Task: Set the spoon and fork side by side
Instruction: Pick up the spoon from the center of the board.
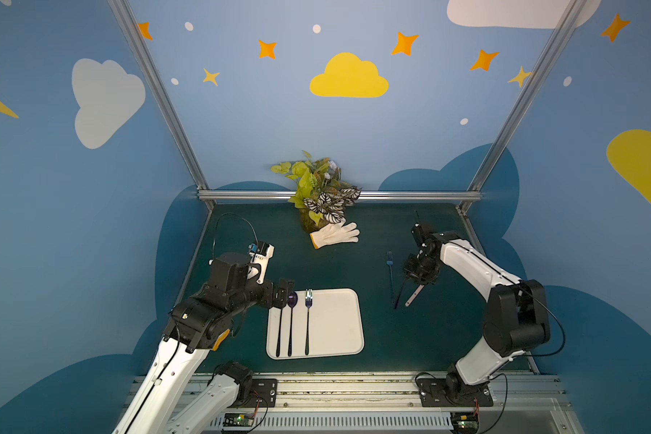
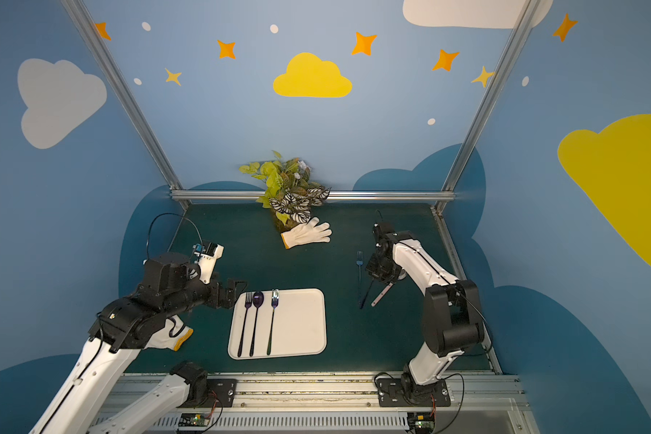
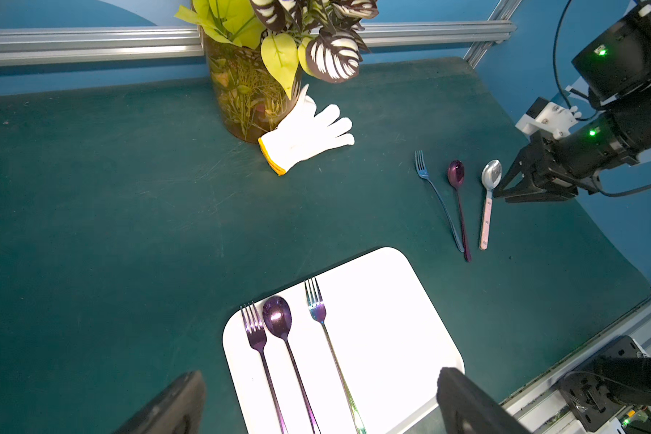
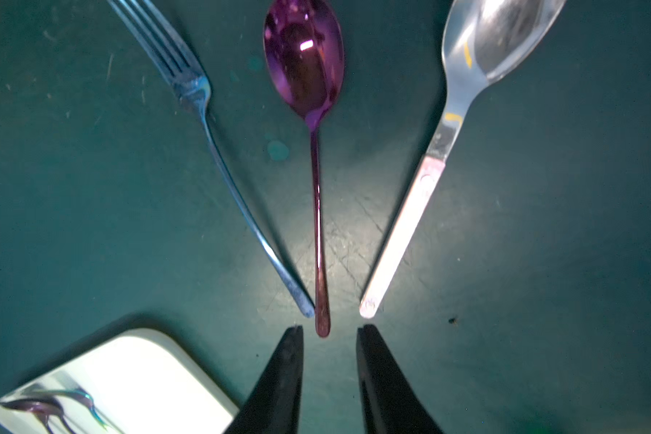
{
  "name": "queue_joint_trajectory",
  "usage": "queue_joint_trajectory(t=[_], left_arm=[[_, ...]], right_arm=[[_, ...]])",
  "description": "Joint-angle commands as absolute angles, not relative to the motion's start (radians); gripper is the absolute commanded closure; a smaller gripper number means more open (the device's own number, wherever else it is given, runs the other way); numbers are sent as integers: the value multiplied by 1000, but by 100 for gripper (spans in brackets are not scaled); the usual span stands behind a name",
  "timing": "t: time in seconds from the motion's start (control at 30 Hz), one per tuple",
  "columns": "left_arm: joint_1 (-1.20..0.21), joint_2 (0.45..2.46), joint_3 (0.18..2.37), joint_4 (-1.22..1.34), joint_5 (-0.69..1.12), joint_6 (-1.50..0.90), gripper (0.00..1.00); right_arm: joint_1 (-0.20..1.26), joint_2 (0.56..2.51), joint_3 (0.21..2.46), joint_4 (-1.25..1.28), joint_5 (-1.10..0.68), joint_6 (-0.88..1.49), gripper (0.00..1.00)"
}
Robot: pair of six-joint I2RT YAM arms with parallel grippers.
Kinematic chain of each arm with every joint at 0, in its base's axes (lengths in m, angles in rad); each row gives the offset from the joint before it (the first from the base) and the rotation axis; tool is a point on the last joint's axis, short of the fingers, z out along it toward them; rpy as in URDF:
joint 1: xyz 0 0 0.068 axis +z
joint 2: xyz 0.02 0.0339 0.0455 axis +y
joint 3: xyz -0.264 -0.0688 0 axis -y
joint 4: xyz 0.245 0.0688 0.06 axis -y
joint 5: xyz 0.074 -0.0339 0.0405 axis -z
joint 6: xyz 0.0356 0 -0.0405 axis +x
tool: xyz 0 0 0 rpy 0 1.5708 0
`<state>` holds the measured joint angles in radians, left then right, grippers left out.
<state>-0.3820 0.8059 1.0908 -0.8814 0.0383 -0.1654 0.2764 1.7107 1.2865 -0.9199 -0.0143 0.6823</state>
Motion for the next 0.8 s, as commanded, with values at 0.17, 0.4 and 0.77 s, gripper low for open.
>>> queue_joint_trajectory(t=[0.17,0.4,0.77], left_arm=[[-380,819,1114,-862,46,-183,0],[-380,823,1110,-862,44,-188,0],[-380,850,1122,-854,51,-181,0]], right_arm=[[260,1875,1358,-893,-56,623,76],[256,1954,1376,-876,-61,605,79],[234,2017,1339,-828,-67,583,87]])
